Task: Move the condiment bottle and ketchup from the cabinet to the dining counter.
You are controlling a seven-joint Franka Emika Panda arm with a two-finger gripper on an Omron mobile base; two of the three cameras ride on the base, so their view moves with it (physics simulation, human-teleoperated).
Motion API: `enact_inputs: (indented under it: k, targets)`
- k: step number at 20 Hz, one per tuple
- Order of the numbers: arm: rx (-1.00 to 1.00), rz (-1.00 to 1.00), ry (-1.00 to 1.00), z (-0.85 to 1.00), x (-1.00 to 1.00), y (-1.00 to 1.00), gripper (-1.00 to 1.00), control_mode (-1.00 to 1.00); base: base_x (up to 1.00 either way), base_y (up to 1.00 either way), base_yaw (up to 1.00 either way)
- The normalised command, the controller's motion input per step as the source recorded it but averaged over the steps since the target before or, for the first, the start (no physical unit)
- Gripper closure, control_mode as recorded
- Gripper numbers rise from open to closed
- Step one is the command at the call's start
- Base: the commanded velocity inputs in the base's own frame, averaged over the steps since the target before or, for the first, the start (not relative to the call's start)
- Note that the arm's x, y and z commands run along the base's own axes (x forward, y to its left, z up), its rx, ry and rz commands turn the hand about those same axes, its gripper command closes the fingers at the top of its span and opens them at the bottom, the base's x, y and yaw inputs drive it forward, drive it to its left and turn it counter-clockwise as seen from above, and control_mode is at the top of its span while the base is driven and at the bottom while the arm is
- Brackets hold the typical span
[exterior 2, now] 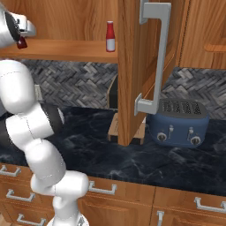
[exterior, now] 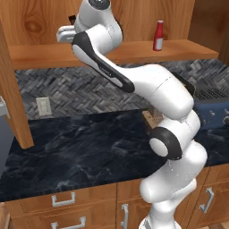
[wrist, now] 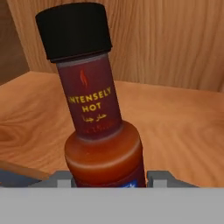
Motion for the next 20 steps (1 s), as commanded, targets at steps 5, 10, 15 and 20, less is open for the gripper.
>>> enact_inputs:
  k: [5,10,15,20]
  targets:
    - [0.09,0.0,-0.05,-0.1,-0.88,-0.3,1.0,-1.0,0.0,0.0,0.0]
    - [0.08,0.0,0.0,-0.07,-0.79,-0.38,1.0,-1.0,0.0,0.0,0.0]
    - [0.03,0.0,-0.01,-0.03,-0.79,-0.39,1.0,-1.0,0.0,0.0,0.0]
    - [0.02,0.0,0.0,0.0,-0.71,-0.45,1.0,-1.0,0.0,0.0,0.0]
